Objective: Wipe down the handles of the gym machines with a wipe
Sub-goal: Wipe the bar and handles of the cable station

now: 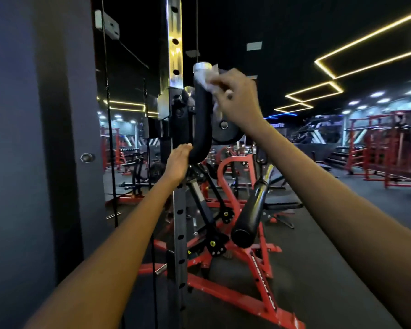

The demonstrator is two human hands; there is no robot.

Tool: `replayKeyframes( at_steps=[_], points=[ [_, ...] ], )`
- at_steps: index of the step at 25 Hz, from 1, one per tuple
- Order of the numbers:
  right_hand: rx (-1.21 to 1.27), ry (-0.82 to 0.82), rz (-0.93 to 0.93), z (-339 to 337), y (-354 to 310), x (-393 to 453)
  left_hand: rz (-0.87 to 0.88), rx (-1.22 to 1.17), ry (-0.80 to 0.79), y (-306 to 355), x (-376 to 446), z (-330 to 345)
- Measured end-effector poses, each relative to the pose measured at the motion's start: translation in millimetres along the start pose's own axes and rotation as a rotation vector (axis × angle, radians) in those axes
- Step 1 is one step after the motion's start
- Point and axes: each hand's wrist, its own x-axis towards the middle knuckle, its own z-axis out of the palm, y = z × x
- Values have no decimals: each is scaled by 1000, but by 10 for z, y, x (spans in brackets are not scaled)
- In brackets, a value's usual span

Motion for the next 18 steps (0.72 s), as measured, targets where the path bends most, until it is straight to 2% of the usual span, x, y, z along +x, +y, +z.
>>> replayKeyframes(
  at_steps=[2,6,7,9,12,15,18],
  points=[
    [-70,-91,-52,54,-42,-186,20,68,1,356,-347,14],
    [-94,-345,-16,-7,-66,-594,100,67,5,330,-346,30],
    [-105,-352,-37,-28,-55,-538,106,63,11,295,-304,42],
    [-116,-243,-83,-29,-26,-259,66,62,19,233,-245,64],
    [-87,-98,-32,-11,9,250,46,23,81,310,-298,82],
    [-81,-181,-121,10,-30,223,53,45,100,294,-264,113],
    [-116,-409,-244,-21,-33,-223,68,13,96,269,-246,136]
  ],
)
